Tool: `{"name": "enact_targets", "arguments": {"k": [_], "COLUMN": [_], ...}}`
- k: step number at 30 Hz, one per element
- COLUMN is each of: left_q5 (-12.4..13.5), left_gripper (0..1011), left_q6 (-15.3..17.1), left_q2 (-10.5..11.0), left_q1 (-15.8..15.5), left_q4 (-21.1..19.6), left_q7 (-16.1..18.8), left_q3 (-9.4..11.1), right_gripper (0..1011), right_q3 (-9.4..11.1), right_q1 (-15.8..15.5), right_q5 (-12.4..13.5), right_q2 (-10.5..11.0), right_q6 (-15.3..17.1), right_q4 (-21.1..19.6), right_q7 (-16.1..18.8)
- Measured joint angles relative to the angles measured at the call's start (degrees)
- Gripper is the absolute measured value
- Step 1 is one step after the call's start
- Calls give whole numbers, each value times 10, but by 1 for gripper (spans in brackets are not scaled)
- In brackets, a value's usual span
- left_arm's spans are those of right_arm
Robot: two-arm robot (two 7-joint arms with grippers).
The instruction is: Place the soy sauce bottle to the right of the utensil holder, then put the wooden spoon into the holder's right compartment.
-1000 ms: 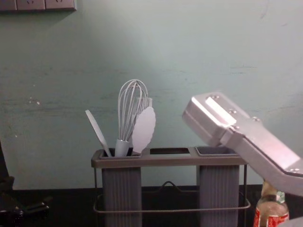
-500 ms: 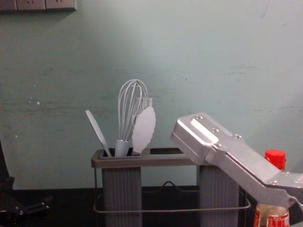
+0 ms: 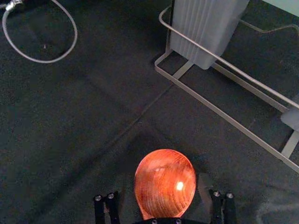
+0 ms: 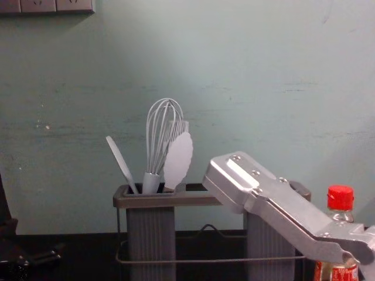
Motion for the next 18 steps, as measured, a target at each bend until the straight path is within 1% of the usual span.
{"name": "enact_targets", "arguments": {"k": [18], "left_q5": [0], "left_gripper": [1011], "left_q6": [0], "left_q2": [0], "left_q1": [0], "left_q4": [0], "left_q7": [0], "left_q3": [0], "right_gripper": [1002], "right_q3": [-1], "right_q1": [10], "right_q5": [-22], "right_q2": [-12], "right_q6": [3], "right_q4": [21], "right_q7": [20]}}
